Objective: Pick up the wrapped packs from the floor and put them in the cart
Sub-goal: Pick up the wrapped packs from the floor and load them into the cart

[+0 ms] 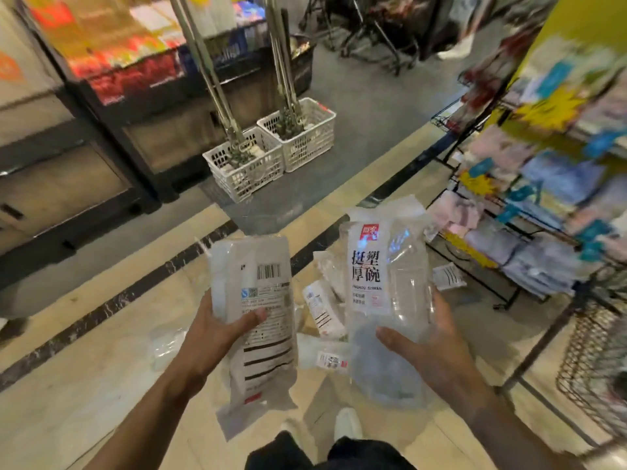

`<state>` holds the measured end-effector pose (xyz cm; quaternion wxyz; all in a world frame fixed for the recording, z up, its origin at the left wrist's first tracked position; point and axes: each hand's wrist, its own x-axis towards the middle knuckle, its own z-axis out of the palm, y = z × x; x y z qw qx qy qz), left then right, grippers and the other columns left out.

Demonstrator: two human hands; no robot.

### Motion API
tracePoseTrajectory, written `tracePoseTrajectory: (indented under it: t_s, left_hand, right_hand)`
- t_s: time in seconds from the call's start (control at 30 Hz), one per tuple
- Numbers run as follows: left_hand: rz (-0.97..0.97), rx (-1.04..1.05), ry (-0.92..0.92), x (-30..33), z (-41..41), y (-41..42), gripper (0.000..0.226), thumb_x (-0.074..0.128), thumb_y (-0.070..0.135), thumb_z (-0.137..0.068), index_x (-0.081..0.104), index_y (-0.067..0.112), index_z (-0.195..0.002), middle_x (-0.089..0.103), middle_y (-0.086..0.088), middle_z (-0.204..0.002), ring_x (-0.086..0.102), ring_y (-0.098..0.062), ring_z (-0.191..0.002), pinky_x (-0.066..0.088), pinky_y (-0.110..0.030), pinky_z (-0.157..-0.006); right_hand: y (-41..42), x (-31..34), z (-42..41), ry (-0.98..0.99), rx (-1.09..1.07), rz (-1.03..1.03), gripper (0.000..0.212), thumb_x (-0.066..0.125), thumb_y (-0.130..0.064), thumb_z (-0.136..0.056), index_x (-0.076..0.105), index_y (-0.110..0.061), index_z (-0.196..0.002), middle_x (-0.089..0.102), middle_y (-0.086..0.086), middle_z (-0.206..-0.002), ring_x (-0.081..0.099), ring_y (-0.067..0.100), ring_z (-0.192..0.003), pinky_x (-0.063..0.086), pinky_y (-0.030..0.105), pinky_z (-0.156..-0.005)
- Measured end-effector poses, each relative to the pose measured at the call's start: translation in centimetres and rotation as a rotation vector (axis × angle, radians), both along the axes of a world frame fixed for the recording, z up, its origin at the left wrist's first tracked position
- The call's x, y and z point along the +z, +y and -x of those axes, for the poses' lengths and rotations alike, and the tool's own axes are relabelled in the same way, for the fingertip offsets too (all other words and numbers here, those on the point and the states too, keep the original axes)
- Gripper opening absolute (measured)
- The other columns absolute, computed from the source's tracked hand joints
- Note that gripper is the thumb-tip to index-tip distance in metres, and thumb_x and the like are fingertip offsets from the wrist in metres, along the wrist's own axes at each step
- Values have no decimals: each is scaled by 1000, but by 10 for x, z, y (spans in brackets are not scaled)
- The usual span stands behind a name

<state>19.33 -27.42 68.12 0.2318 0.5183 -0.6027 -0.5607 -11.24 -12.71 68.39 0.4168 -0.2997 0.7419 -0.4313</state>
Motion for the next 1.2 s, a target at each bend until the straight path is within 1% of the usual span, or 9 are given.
tracePoseTrajectory:
  t_s: [0.07, 0.2, 0.3, 0.47, 0.57, 0.67, 0.83, 1.07, 1.2]
  left_hand:
    - [18, -57, 8, 9, 15, -4, 42, 79, 21, -90, 63, 32, -127, 80, 2, -115, 80, -23, -101, 68, -47, -77]
    - [54, -213, 13, 23, 41, -16, 43, 82, 18, -88, 65, 32, -124, 82, 8, -112, 80, -14, -98, 65, -24, -72]
    - [30, -350, 4, 30, 68, -26, 49, 85, 21, -84, 67, 28, -129, 82, 5, -113, 80, -15, -100, 65, -25, -73]
    - [68, -537, 5, 41, 135, -19, 47, 89, 25, -75, 65, 39, -113, 79, 28, -89, 75, 9, -83, 55, -23, -76]
    - [12, -653, 13, 37, 184, -3, 75, 94, 41, -64, 55, 44, -128, 77, 11, -116, 75, -14, -103, 60, -44, -89]
    - [-1, -751, 38, 41, 232, 31, 82, 98, 42, -64, 50, 44, -131, 72, 12, -121, 72, -18, -110, 59, -47, -94]
    - [2, -906, 38, 40, 310, 100, 107, 96, 66, -43, 55, 36, -137, 75, 11, -123, 74, -16, -110, 59, -50, -98]
    - [-47, -1008, 16, 29, 419, 218, 95, 98, 63, -48, 60, 38, -131, 77, 11, -118, 75, -14, -107, 59, -47, -98]
    - [-55, -1035, 37, 23, 480, 286, 43, 94, 31, -73, 66, 45, -103, 79, 28, -89, 75, 8, -83, 56, -26, -78]
  right_hand:
    - [16, 1, 5, -27, -64, 26, 110, 98, -40, -56, 41, -48, -149, 72, -16, -128, 70, 10, -117, 55, 46, -102]
    - [46, 11, 0, 9, -228, 76, 89, 98, -26, -67, 50, -48, -139, 72, -19, -123, 69, -10, -102, 53, 5, -73]
    - [73, 20, -8, 40, -393, 85, 80, 97, -19, -68, 48, -58, -117, 63, -25, -120, 60, -28, -89, 46, -2, -65]
    - [129, 28, -22, 77, -625, 112, 96, 99, -37, -62, 38, -67, -130, 59, -36, -125, 59, -18, -111, 52, 16, -87]
    - [169, 33, -28, 88, -774, 132, 101, 99, -44, -54, 47, -50, -140, 67, -21, -129, 67, 2, -115, 59, 43, -96]
    - [212, 39, -32, 109, -927, 137, 91, 99, -31, -62, 48, -56, -133, 66, -22, -127, 68, 1, -113, 59, 36, -91]
    - [281, 43, -24, 108, -1144, 161, 105, 98, -40, -59, 35, -53, -141, 59, -24, -130, 64, 9, -114, 57, 40, -93]
    - [380, 31, 39, 81, -1279, 152, 125, 98, -53, -51, 29, -47, -156, 56, -16, -145, 61, 16, -127, 53, 53, -105]
    - [441, 29, 102, 110, -1250, 114, 117, 98, -43, -62, 27, -50, -155, 50, -16, -150, 54, 17, -133, 50, 53, -109]
